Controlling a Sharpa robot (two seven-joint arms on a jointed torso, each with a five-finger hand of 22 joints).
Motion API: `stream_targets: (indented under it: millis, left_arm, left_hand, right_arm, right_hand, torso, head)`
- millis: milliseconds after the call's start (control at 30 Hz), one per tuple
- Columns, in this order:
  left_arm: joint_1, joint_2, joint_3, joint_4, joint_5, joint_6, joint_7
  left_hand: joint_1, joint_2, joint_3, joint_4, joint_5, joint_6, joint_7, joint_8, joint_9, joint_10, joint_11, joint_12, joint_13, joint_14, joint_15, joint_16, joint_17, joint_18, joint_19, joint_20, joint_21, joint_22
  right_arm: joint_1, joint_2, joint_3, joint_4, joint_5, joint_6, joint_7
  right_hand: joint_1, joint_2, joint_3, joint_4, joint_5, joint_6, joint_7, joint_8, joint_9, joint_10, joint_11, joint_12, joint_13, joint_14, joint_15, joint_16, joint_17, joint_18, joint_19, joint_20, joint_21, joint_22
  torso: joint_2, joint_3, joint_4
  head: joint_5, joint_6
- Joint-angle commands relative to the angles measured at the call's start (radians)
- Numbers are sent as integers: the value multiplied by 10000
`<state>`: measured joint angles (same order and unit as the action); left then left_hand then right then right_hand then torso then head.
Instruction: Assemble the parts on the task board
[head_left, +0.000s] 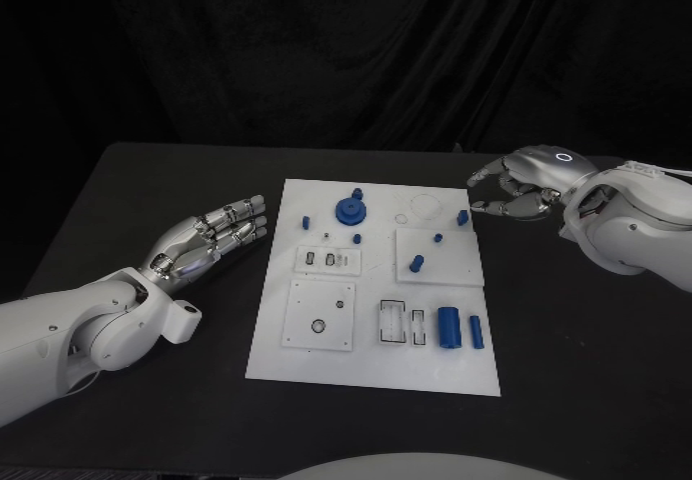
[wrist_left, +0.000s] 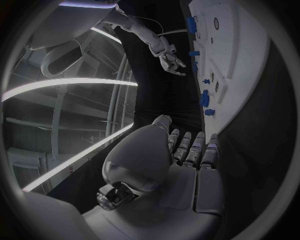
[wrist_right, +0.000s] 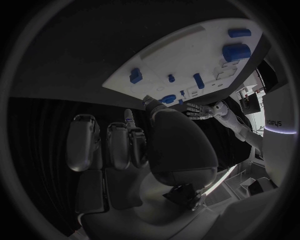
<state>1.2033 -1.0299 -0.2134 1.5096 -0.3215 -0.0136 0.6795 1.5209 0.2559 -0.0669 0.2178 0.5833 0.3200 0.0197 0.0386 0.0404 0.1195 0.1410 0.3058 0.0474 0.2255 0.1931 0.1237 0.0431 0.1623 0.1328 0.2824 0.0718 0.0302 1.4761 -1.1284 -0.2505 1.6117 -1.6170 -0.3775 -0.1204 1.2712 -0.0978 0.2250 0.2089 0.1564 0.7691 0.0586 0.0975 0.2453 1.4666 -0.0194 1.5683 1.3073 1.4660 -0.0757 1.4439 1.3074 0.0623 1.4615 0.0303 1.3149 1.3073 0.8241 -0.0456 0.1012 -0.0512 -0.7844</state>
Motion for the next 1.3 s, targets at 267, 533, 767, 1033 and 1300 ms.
stream_targets:
  millis: [267,533,767,1033,1300]
  left_arm:
    - [-21,15,6,-8,13,66,2057]
    - [-27,6,6,2,13,88,2051]
    - [-29,-2,6,-1,13,144,2053]
    - [-31,-4,6,-5,13,169,2051]
    - [-32,-4,6,-8,13,212,2040]
  left_hand:
    - [-17,-31,77,-26,38,26,61,31,6,-10,61,43,5,14,79,31,1,17,2,76,-15,16]
    - [-17,-31,77,-26,38,26,61,31,6,-10,61,43,5,14,79,31,1,17,2,76,-15,16]
    - [-20,-47,98,-45,40,15,60,30,4,-10,69,55,6,13,83,33,1,12,9,77,-11,17]
    - [-21,-55,104,-52,39,21,59,31,5,-11,71,56,6,15,84,35,1,11,15,76,-8,19]
    - [-24,-80,127,-80,34,30,66,33,7,-14,74,64,5,9,85,34,0,7,11,76,-10,18]
  right_arm:
    - [-246,120,5,-284,-30,-113,-140]
    - [-418,226,4,-360,-30,-39,-366]
    - [-593,372,5,-487,-30,-146,-482]
    - [-707,527,6,-616,-30,-190,-484]
    - [-744,604,6,-680,-30,-42,-508]
  right_hand:
    - [211,-108,-200,416,-472,267,105,130,-18,1042,-21,25,2635,762,-44,-128,1804,-8,-52,9,-118,1412]
    - [283,-194,-383,695,-837,500,141,264,31,1042,9,25,2635,757,-21,-197,1765,-1,-51,33,-174,1415]
    - [411,-379,-543,759,-970,753,147,424,139,1042,14,25,2635,737,-17,-335,1684,13,-60,40,-252,1402]
    - [569,-310,-519,750,-759,795,156,462,191,1042,17,25,2635,733,-19,-384,1655,17,-58,37,-283,1402]
    - [764,-266,-520,728,-386,680,156,419,230,940,20,-56,2509,675,-12,-665,1490,56,-129,42,-501,1333]
  torso:
    - [11,-13,-3]
    - [8,-10,-3]
    - [6,-17,-6]
    - [4,-18,-4]
    - [8,-12,1]
  head:
    - [6,19]
    - [-11,-2]
    - [-20,3]
    - [-6,-21]
    - [5,-37]
